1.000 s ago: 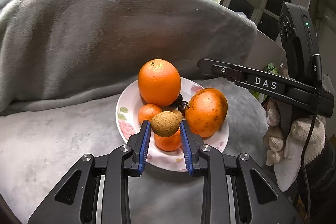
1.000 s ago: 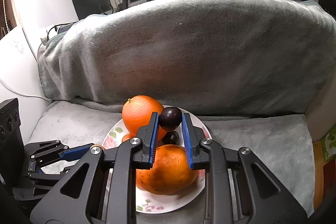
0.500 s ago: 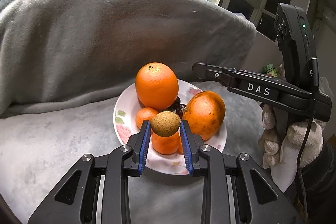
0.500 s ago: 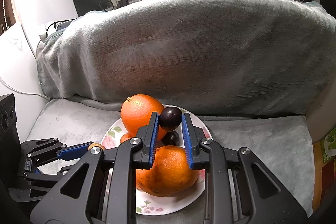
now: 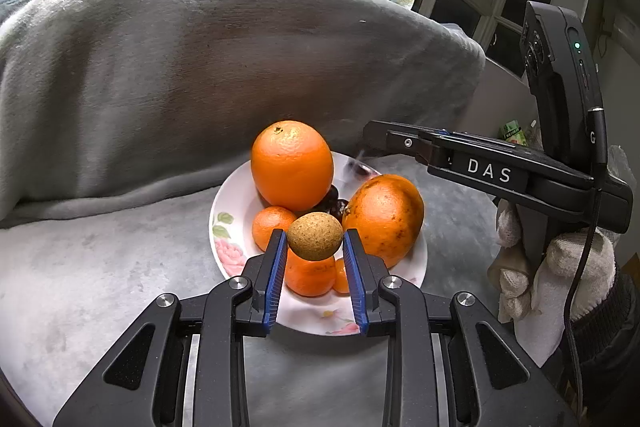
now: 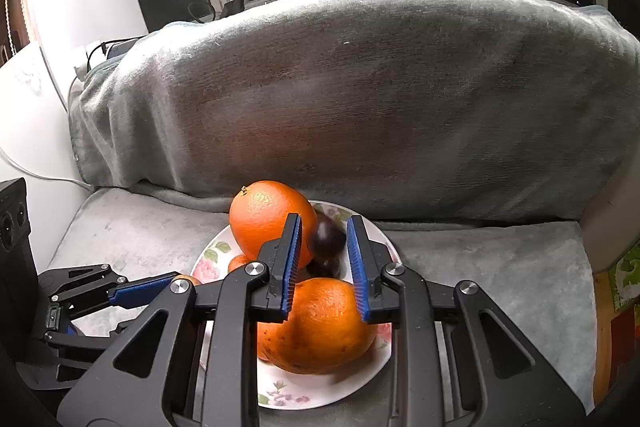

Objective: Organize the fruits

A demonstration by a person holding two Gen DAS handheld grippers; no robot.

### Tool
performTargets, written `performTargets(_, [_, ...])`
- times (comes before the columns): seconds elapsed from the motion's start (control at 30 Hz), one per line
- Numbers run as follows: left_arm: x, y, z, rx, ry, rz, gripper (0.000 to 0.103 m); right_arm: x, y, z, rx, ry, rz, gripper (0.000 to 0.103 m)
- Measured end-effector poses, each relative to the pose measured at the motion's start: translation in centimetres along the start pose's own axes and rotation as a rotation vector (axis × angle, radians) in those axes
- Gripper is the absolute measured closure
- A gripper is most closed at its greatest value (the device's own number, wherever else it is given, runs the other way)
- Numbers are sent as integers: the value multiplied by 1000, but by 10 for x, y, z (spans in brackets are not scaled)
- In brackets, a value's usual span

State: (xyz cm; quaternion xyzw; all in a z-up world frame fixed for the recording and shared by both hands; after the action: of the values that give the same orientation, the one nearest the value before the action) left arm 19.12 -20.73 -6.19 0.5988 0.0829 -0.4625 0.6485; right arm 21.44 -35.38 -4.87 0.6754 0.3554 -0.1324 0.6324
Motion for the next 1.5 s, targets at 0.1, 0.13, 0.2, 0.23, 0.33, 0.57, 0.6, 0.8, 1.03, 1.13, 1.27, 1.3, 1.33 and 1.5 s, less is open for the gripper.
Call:
performTargets(0.1, [-1, 0, 0, 1, -2, 1, 76, -1, 0, 1, 1, 2, 1, 77])
performTargets(0.13, [-1, 0, 1, 2, -2, 1, 76, -1, 0, 1, 2, 2, 2, 73])
performTargets(0.2, [-1, 0, 2, 4, -3, 1, 76, -3, 0, 1, 3, -2, 8, 65])
performTargets(0.23, [-1, 0, 2, 5, -3, 1, 76, -4, 0, 2, 4, -4, 12, 62])
performTargets(0.33, [-1, 1, 4, 8, -4, 1, 75, -6, 1, 3, 9, -3, 16, 62])
performTargets(0.57, [-6, 3, 4, 6, 1, 22, 45, -10, 1, 0, 1, -13, 30, 36])
performTargets(0.6, [-7, 3, 5, 6, 4, 26, 39, -11, 1, 0, 0, -15, 31, 35])
performTargets(0.8, [-11, 4, 5, 9, 21, 38, 28, -17, 4, -2, 5, -23, 57, 15])
performTargets(1.03, [-12, 2, 7, 13, 35, 39, 26, -21, 4, -6, 1, -21, 57, 13])
performTargets(1.13, [-15, 2, 8, 17, 40, 42, 25, -24, 3, -8, 6, -22, 63, 9])
performTargets(1.27, [-19, 1, 9, 22, 45, 47, 24, -29, 2, -8, 10, -20, 70, 8])
performTargets(1.3, [-20, 1, 9, 22, 47, 48, 24, -29, 2, -8, 10, -21, 70, 8])
performTargets(1.33, [-20, 1, 10, 21, 49, 48, 24, -30, 2, -8, 9, -22, 71, 8])
performTargets(1.5, [-28, 1, 12, 27, 55, 60, 24, -39, 3, -11, 4, -27, 84, 8])
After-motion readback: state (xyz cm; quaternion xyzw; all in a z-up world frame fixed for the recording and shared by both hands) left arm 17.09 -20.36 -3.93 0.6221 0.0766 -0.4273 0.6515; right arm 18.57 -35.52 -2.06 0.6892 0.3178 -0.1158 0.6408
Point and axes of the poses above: each gripper's, at about its wrist camera, not at the fingertips, and x roughly the way its jaws point, z to its right, y to its top, the point moved 3 cm from there along x, roughly the way its jaws point, and after that the axes turned 2 degrees about -x, right-handed, at the moved point
